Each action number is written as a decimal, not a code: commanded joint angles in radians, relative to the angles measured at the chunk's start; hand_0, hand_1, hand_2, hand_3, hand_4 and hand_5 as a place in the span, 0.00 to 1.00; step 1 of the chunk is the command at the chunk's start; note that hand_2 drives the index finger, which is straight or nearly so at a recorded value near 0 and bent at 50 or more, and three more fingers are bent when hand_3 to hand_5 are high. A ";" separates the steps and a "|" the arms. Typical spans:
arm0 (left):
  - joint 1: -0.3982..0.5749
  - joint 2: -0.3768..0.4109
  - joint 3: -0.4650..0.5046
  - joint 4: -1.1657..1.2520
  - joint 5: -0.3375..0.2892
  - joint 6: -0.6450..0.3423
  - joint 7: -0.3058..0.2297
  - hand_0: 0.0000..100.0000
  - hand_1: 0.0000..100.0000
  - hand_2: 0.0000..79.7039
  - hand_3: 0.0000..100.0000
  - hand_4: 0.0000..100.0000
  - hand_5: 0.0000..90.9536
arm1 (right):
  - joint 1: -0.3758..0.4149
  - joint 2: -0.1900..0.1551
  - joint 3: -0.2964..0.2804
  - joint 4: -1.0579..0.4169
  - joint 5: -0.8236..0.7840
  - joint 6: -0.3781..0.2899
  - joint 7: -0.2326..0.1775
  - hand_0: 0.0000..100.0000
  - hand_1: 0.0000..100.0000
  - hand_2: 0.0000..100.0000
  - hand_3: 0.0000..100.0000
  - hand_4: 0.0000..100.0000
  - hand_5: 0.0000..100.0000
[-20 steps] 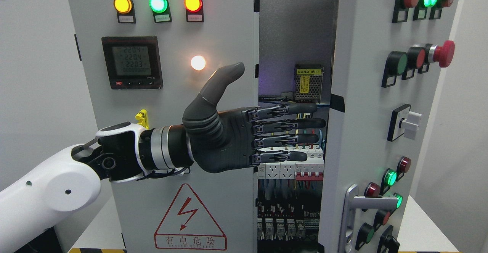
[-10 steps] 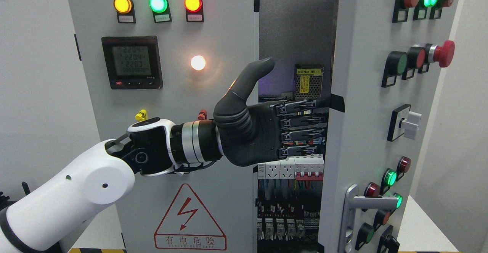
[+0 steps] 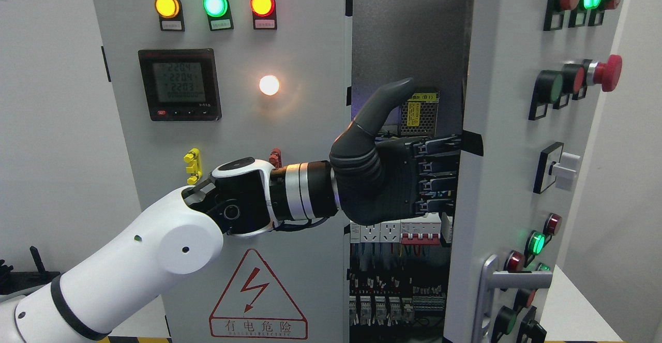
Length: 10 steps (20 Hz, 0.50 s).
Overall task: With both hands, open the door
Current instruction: 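Push the door edge outward with the left hand, swinging it open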
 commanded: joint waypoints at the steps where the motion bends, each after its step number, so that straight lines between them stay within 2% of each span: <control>1: 0.000 -0.136 0.018 0.071 -0.047 -0.001 0.000 0.00 0.00 0.00 0.00 0.04 0.00 | 0.001 0.000 0.000 0.000 -0.009 -0.001 0.000 0.00 0.00 0.00 0.00 0.00 0.00; 10: 0.000 -0.228 0.017 0.072 -0.071 -0.001 0.001 0.00 0.00 0.00 0.00 0.04 0.00 | -0.001 0.000 -0.001 0.000 -0.009 -0.001 0.000 0.00 0.00 0.00 0.00 0.00 0.00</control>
